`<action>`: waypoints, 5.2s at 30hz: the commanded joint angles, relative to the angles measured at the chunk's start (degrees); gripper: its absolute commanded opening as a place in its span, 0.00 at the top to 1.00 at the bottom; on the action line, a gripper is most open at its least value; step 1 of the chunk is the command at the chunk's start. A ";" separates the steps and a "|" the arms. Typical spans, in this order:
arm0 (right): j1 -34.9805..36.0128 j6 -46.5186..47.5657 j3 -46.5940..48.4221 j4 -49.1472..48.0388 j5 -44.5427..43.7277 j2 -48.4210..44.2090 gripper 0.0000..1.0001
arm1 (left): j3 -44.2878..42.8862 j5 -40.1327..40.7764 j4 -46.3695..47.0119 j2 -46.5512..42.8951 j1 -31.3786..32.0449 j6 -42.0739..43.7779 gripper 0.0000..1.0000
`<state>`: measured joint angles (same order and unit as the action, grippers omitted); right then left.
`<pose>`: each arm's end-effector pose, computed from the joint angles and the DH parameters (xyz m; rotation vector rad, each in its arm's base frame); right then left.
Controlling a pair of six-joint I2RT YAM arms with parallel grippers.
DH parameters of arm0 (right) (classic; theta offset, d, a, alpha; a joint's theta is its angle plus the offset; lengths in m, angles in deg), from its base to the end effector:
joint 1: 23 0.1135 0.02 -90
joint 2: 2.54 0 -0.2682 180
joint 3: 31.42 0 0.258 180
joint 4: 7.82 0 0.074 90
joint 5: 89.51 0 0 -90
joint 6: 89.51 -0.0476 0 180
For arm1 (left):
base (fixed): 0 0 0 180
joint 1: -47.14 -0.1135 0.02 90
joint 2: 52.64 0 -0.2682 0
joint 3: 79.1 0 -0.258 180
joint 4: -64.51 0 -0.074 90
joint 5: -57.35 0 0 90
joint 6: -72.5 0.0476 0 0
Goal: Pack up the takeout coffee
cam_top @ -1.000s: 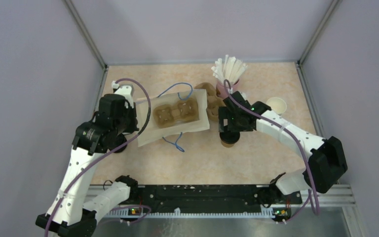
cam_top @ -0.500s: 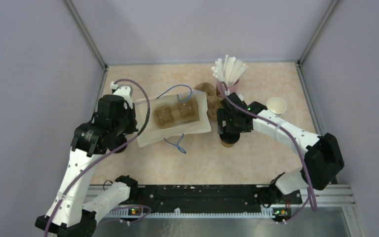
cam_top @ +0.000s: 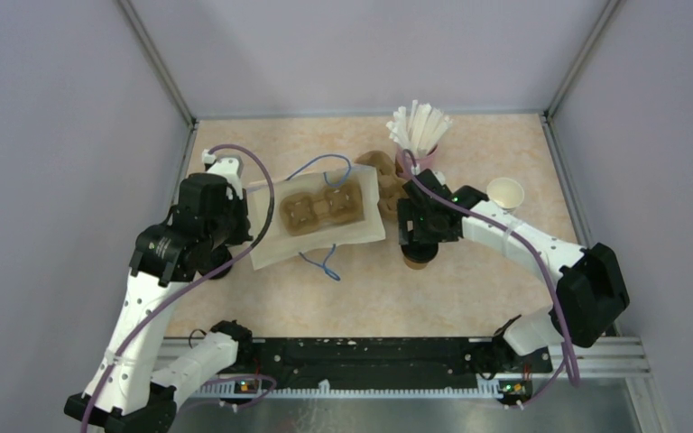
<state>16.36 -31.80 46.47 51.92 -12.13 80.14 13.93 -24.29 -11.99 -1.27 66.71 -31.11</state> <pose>0.2345 0.1789 0.2492 -0.0974 2.6518 0.1131 0.1473 -0.0450 0.3939 0.0425 2.2788 -0.1375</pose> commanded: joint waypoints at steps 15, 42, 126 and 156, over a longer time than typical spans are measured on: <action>1.07 1.47 0.73 1.11 -2.33 -0.26 0.10 | -2.72 0.03 1.90 -0.40 0.11 -0.32 1.00; 1.60 7.19 16.35 -0.27 -6.91 -14.98 0.34 | -3.68 -4.41 2.41 0.39 0.10 -3.11 1.00; 18.93 92.64 3.37 -38.71 7.84 6.46 0.41 | 10.75 -14.98 14.63 -10.12 0.11 -1.77 1.00; 20.15 102.54 14.02 -33.30 23.43 17.09 0.40 | 12.78 -16.07 15.22 -9.76 0.09 -2.48 1.00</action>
<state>35.81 67.04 56.20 16.79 8.68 96.40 26.09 -39.37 0.51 -11.24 66.71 -32.68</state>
